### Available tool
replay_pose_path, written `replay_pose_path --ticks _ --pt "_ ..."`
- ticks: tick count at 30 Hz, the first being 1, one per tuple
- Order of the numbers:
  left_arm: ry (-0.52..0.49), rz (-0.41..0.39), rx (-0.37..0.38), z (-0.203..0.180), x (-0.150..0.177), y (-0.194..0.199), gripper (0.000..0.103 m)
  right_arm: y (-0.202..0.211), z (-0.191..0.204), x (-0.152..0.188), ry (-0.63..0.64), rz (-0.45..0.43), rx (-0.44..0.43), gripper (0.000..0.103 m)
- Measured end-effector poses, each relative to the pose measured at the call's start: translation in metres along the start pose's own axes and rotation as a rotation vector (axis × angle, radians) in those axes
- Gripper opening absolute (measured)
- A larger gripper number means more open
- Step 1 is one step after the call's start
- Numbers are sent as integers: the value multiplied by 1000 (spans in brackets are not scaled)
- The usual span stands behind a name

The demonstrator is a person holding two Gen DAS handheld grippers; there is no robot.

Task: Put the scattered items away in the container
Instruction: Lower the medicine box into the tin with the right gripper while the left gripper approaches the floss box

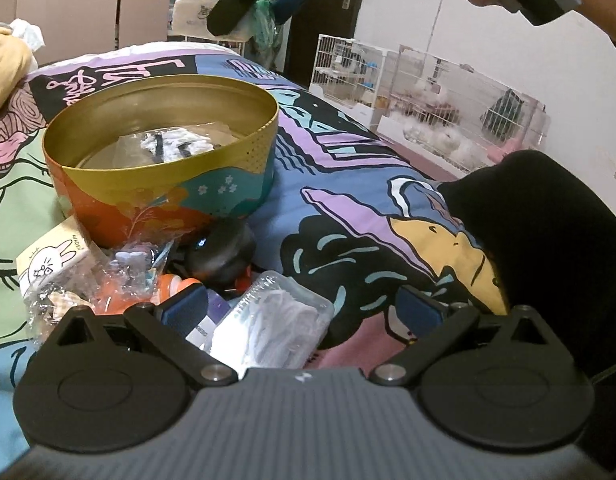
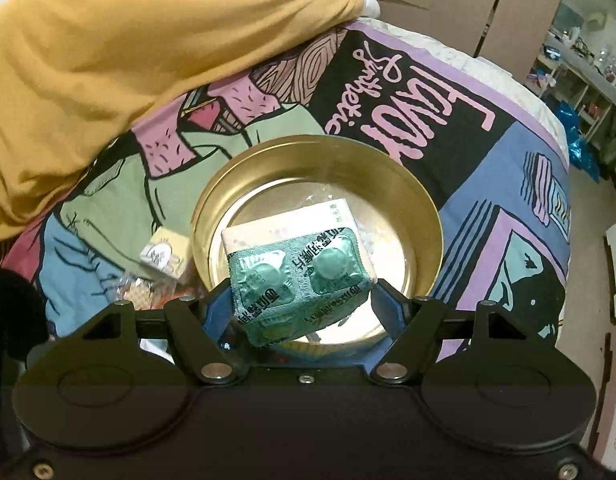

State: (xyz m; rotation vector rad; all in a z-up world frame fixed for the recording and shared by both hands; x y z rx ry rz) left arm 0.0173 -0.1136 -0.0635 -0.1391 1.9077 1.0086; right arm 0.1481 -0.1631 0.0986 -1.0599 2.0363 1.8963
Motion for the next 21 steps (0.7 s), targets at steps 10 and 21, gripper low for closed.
replay_pose_path --ticks 10,21 --pt "20 -18 5 4 -3 2 103 -20 -2 -23 -9 24 33 71" --pt "49 -27 8 8 -4 3 103 -36 -20 -58 -96 -31 127 89"
Point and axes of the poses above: each gripper's, at about its wrist camera, not at the fingertips, and y roughly against the way its jaws point, z to its left, x to its underside, the point moved 10 cm from there along -y, roughly the way its jaws point, and after that the axes turned 6 degrees about x, right-handed, at the moved point
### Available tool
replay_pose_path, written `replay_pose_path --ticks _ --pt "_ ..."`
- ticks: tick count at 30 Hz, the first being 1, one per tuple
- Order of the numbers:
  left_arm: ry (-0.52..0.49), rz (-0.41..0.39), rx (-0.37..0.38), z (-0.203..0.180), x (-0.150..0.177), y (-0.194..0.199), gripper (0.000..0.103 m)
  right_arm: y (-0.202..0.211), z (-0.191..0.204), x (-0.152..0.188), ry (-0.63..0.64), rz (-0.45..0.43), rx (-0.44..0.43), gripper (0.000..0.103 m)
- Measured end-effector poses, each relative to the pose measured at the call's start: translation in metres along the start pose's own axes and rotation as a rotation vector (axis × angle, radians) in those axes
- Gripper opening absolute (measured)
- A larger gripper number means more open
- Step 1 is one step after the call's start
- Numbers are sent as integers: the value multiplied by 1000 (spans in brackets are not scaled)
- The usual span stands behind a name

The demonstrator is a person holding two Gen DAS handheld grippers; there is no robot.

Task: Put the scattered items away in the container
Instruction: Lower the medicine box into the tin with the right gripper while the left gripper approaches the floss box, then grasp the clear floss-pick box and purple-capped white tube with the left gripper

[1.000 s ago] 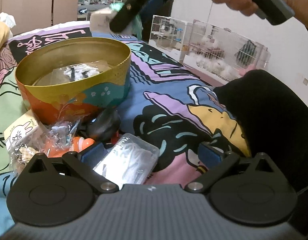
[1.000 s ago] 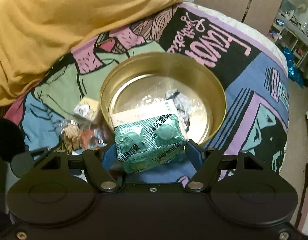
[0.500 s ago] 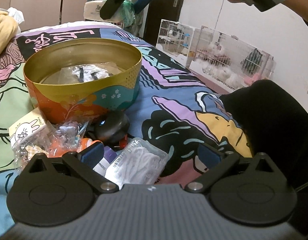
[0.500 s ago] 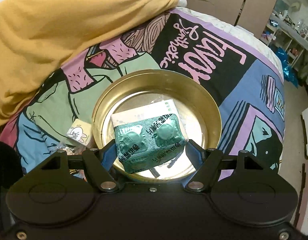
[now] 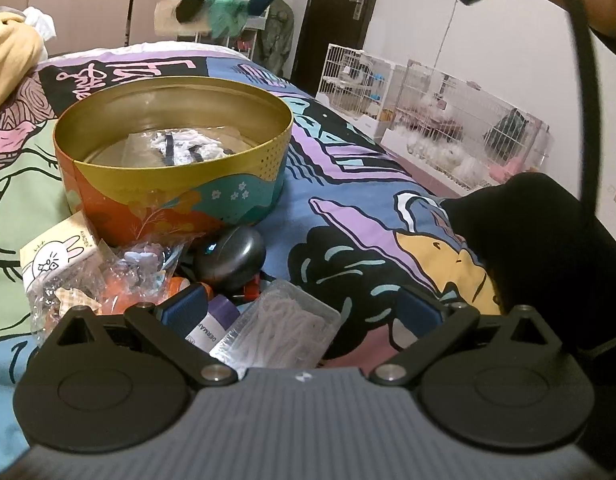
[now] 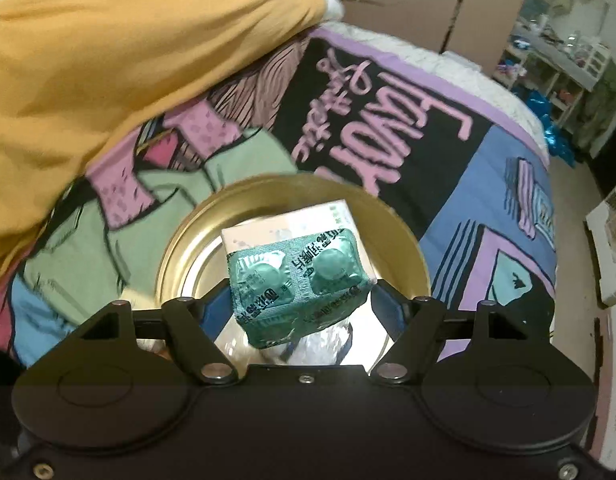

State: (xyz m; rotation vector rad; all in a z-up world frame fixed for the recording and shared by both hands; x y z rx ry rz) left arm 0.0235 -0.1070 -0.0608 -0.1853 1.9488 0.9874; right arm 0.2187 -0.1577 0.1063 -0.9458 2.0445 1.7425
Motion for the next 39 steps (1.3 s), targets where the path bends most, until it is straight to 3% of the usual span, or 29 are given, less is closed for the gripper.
replay_pose_path --ticks 2,9,16,23,33,37,39 --pt "1 4 0 0 1 -1 103 2 -8 -4 -7 -35 64 103" --pt "-3 20 3 0 4 -4 103 13 -14 15 -30 -45 28 103" --pt "-6 39 1 0 7 -7 103 28 -15 77 -42 -33 -13 103" --pt "-16 109 -15 0 18 -17 103 46 -19 138 -87 -56 -48 103" --pt "-120 213 -8 0 28 -35 103 51 -20 189 -108 -132 -62 103" --pt "-205 252 -29 3 26 -39 103 37 -26 203 -176 -135 -60 103" --pt "-219 275 -87 14 25 -41 103 28 -33 213 -230 -120 -46 103"
Point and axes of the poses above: each gripper's, at about its wrist camera, not at the fingertips, and y roughly against the way its jaws point, z to its left, x to its underside, the point moved 10 cm from there along -y, roughly the way its jaws point, and after that the axes turned 6 degrees about x, right-handed, at the moved point
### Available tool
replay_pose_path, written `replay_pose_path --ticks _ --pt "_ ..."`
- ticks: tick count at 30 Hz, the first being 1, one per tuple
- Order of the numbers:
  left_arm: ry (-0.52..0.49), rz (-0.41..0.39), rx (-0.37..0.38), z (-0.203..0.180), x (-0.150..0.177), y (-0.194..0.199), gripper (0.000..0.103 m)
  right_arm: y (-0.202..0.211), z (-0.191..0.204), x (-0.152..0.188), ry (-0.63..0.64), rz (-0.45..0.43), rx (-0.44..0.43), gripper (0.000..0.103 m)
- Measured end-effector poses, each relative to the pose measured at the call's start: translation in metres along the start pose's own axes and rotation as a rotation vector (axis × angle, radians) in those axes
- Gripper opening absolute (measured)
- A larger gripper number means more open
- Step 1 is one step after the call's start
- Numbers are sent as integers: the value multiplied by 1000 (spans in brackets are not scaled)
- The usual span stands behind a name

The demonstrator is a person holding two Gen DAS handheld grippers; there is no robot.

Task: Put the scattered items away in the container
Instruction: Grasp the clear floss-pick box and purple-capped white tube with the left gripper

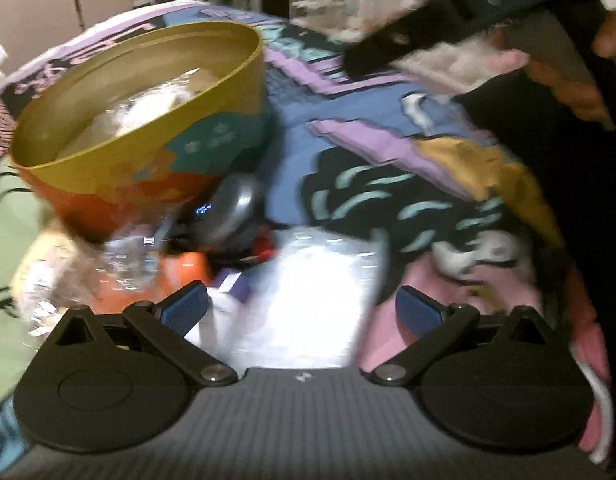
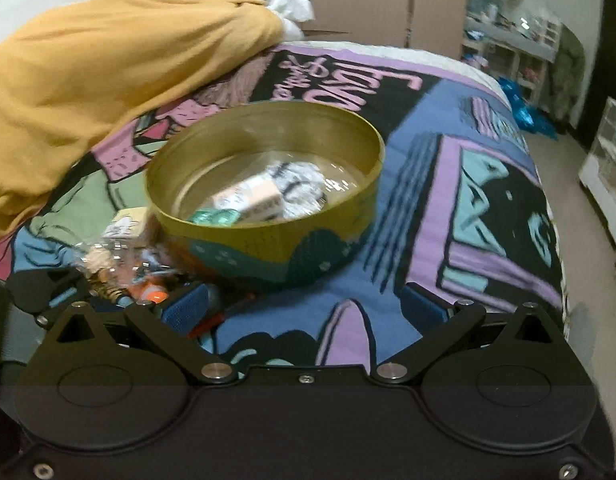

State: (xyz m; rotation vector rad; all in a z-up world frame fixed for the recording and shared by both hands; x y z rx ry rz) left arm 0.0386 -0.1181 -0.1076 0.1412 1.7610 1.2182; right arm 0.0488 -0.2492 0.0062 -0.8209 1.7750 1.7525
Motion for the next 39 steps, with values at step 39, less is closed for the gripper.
replay_pose_path --ticks 39 --pt "229 -70 -44 15 3 33 75 -30 -10 6 -144 13 20 103"
Point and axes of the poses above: each gripper's, at about its wrist camera, not at the fingertips, and y roughly against the way its jaws point, z to its left, x to its underside, the point moved 10 cm from there along -y, roughly the way its jaws point, and after that the axes turned 6 degrees about x, right-handed, at the moved point
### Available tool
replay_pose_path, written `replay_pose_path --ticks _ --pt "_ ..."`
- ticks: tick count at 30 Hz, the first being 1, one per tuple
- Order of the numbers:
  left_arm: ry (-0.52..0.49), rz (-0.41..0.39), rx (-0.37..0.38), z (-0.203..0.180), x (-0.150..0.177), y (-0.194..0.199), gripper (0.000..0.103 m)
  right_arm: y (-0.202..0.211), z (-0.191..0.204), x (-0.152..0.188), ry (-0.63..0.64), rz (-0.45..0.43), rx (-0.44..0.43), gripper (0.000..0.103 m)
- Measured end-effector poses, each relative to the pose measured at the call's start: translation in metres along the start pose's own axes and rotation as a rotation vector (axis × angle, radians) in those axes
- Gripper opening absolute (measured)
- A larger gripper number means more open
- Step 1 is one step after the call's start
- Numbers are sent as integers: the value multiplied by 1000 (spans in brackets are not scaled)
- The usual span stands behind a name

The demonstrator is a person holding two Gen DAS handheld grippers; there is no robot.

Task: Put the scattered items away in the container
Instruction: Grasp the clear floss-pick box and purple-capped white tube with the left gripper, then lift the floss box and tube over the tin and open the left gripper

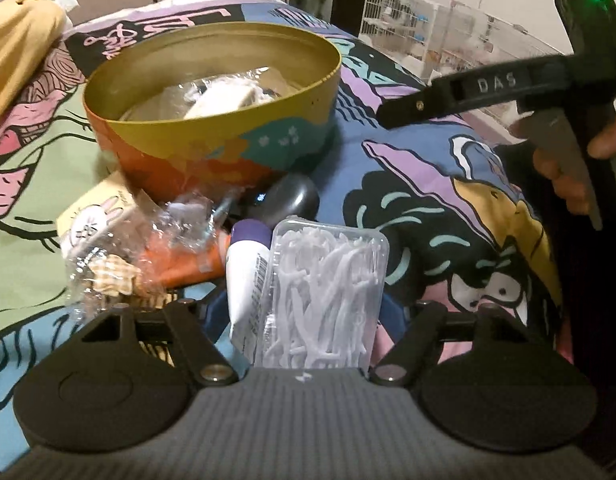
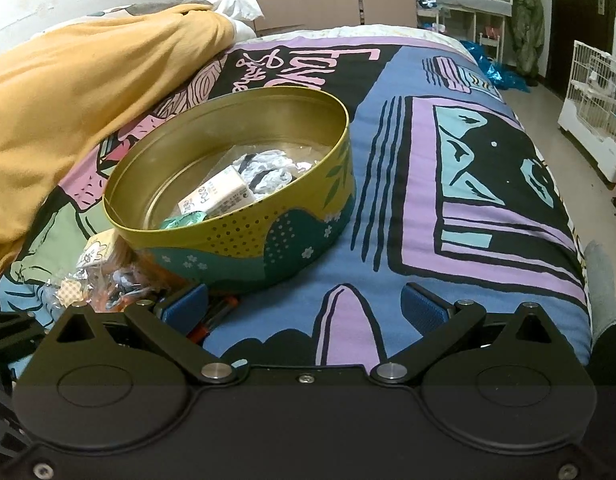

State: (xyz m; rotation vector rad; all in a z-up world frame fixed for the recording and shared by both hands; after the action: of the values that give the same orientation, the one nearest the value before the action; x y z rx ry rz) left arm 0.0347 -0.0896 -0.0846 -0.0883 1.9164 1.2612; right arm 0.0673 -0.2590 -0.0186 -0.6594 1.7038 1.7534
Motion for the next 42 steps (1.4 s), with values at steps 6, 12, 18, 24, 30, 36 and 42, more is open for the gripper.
replay_pose_path --ticks 6,12,18,24,30,36,42 --pt "4 -47 -31 1 -8 15 75 0 0 1 -4 0 1 103" --pt "-4 -42 -53 3 -11 20 75 -1 1 2 5 5 1 103" --pt "12 -49 -73 7 -11 23 75 -2 1 3 2 7 0 103" --pt "17 -75 -85 9 -20 34 75 -2 3 4 13 12 3 103" --pt "13 -91 -92 11 -30 42 75 -3 2 4 12 18 1 103" --pt "11 -104 -109 16 -39 49 75 -3 3 5 12 19 -1 103" --pt "6 -139 -135 23 -55 62 75 -4 3 5 12 21 -2 103"
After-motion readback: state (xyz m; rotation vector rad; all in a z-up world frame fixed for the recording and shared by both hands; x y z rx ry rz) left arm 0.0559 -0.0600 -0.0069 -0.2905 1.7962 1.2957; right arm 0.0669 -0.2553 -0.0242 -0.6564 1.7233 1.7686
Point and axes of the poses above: each gripper's, at about its wrist camera, not at the fingertips, and y roughly against the way its jaws point, z to its left, x to its underside, the point moved 10 cm from there along -y, roughly the way its jaws point, and after that the axes turned 6 degrees about x, right-handed, at the moved point
